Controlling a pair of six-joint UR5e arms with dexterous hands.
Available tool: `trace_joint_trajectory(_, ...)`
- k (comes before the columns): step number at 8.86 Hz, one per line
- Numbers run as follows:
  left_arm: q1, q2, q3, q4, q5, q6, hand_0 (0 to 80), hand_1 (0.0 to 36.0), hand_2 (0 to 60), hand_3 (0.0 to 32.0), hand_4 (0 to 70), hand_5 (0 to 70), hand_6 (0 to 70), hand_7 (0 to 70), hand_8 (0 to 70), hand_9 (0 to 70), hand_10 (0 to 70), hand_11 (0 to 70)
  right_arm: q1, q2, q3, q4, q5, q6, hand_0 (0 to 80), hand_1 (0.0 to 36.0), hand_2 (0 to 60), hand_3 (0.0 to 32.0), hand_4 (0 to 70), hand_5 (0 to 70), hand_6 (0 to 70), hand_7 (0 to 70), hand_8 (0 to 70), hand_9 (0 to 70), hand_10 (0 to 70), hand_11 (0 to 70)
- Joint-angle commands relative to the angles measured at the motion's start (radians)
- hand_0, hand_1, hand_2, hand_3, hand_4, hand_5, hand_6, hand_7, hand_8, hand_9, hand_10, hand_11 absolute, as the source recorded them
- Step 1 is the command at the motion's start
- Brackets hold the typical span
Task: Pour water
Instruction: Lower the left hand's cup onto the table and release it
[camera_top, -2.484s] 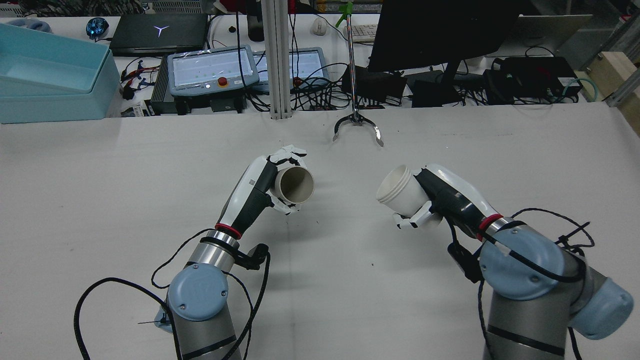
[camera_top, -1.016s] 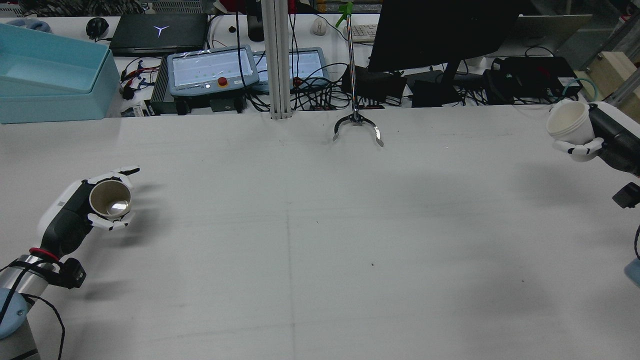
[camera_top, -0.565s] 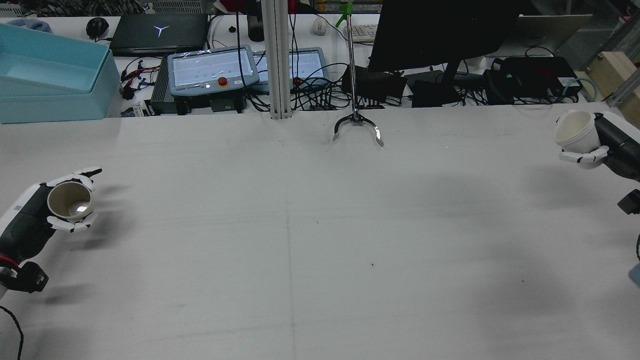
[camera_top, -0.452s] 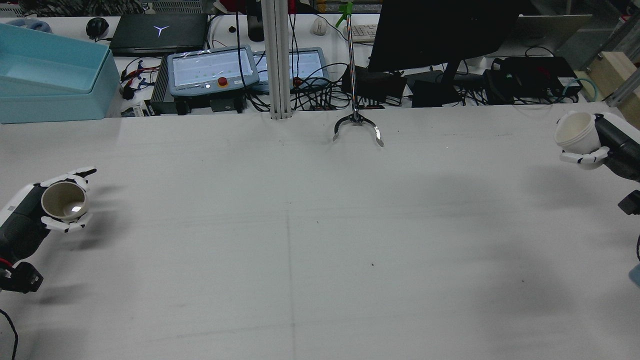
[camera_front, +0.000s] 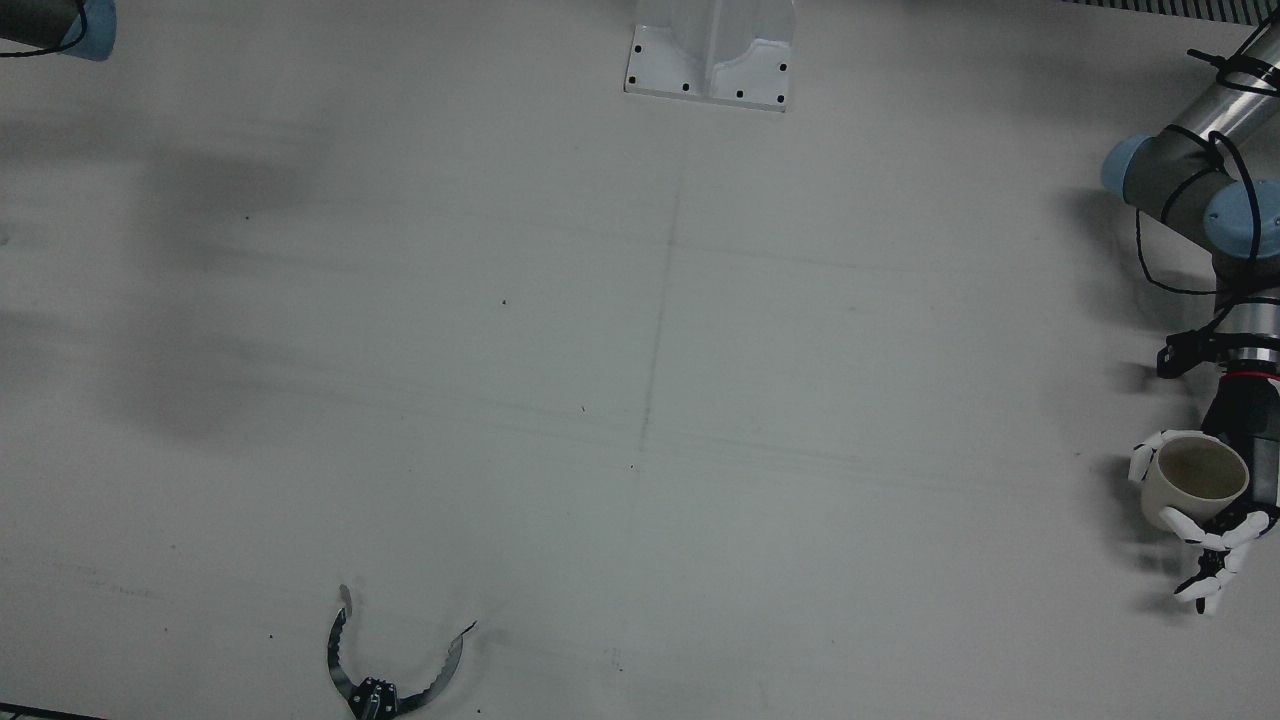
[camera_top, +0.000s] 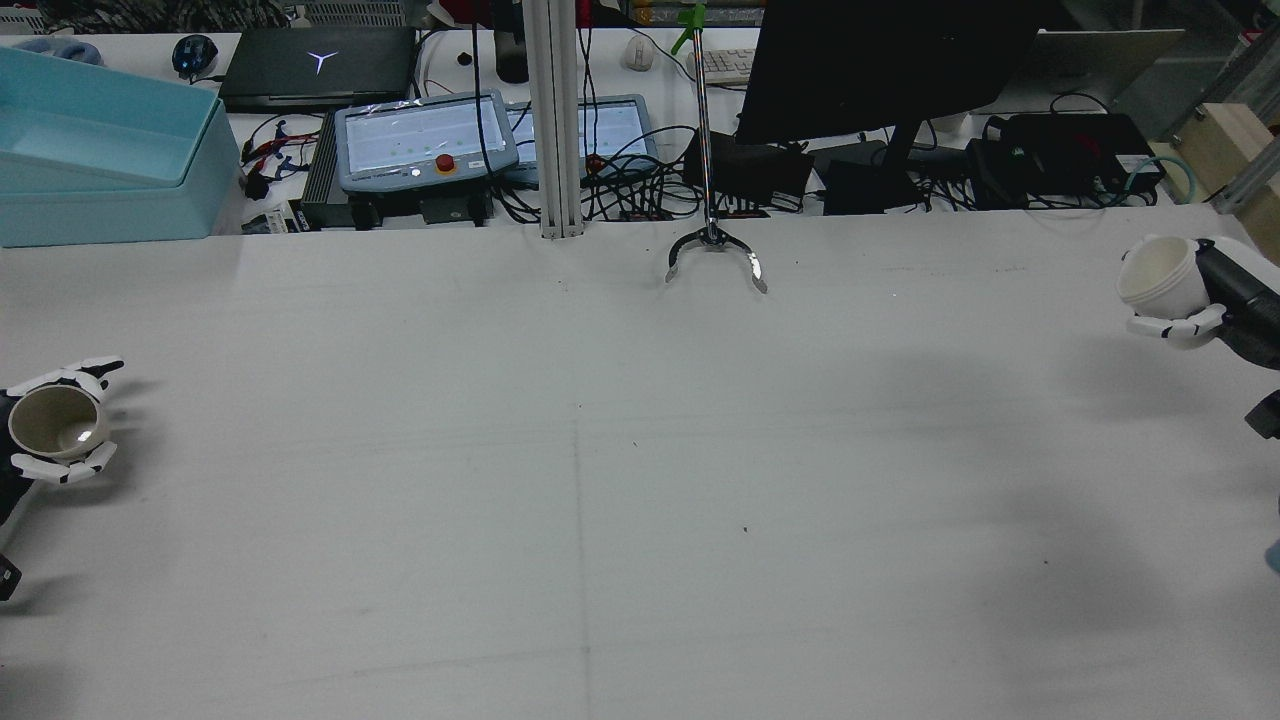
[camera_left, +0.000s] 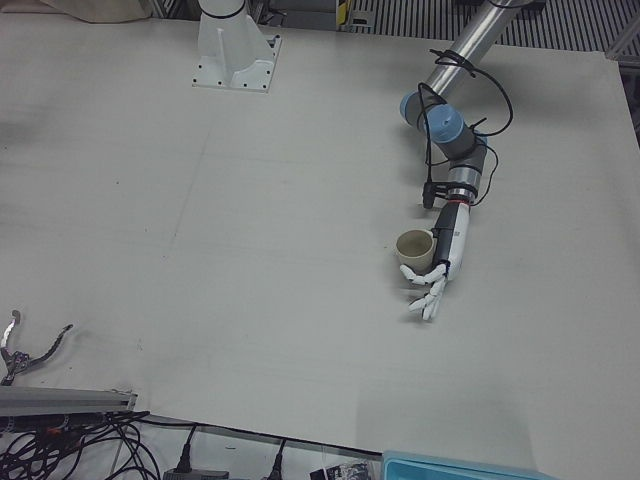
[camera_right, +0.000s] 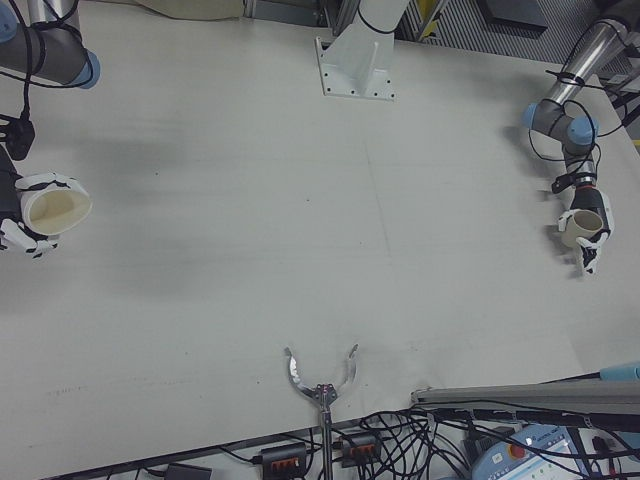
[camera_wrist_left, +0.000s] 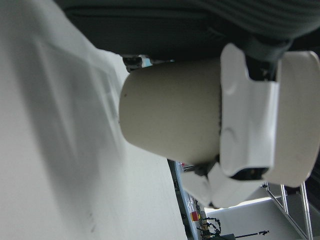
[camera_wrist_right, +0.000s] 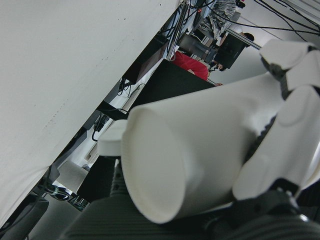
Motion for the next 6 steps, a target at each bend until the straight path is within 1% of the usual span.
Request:
trace_joint_trajectory(1,0.010,0.000,0.005,0.016,-0.003,0.011,53.0,15.3,4.0,0.0,34.8,26.2,9.9,15.7,5.4,2.0,0.4,1.6,-0.002,-0.001,-0.023,0.013,0.000,-0.003,47.7,9.9,41.9,0.0,32.8,70.0,56.8,70.0,70.0,70.0,64.9,70.0)
trace_joint_trajectory(2,0.010,0.000,0.005,0.033,-0.004,0.014,49.0,11.3,2.3,0.0,27.5,22.4,8.1,13.6,4.2,1.3,0.0,0.0,-0.002,-0.001,-0.023,0.015,0.001,-0.008,48.0,10.2,41.9,0.0,32.6,70.0,56.4,70.0,69.9,70.0,64.3,70.0)
trace_joint_trajectory(3,0.010,-0.001,0.005,0.035,-0.006,0.037,46.3,8.8,1.9,0.0,16.2,15.2,4.9,9.7,1.7,0.5,0.0,0.0,-0.002,-0.001,-0.024,0.015,0.001,-0.012,47.8,10.0,41.5,0.0,31.7,70.0,55.6,70.0,69.7,70.0,64.4,70.0)
trace_joint_trajectory(4,0.010,-0.003,0.005,0.035,-0.009,0.045,42.6,4.9,0.0,0.0,12.2,10.7,3.6,8.1,3.8,0.2,0.0,0.0,-0.002,0.001,-0.023,0.015,0.003,-0.017,47.7,9.9,41.4,0.0,31.5,70.0,55.5,70.0,69.9,70.0,64.7,70.0)
trace_joint_trajectory(5,0.010,-0.004,0.003,0.035,-0.016,0.054,37.9,1.6,0.0,0.0,9.8,7.1,2.1,6.5,4.9,0.0,0.0,0.0,-0.002,0.001,-0.023,0.015,0.003,-0.018,47.5,9.6,41.0,0.0,31.3,70.0,55.4,70.0,69.9,70.0,65.1,70.0)
trace_joint_trajectory(6,0.010,-0.004,0.001,0.025,-0.032,0.054,37.4,1.5,0.0,0.0,8.0,5.9,1.3,5.7,3.6,0.0,0.0,0.0,-0.002,0.001,-0.021,0.015,0.004,-0.019,47.4,9.4,40.6,0.0,31.1,70.0,55.2,70.0,69.8,70.0,65.0,70.0)
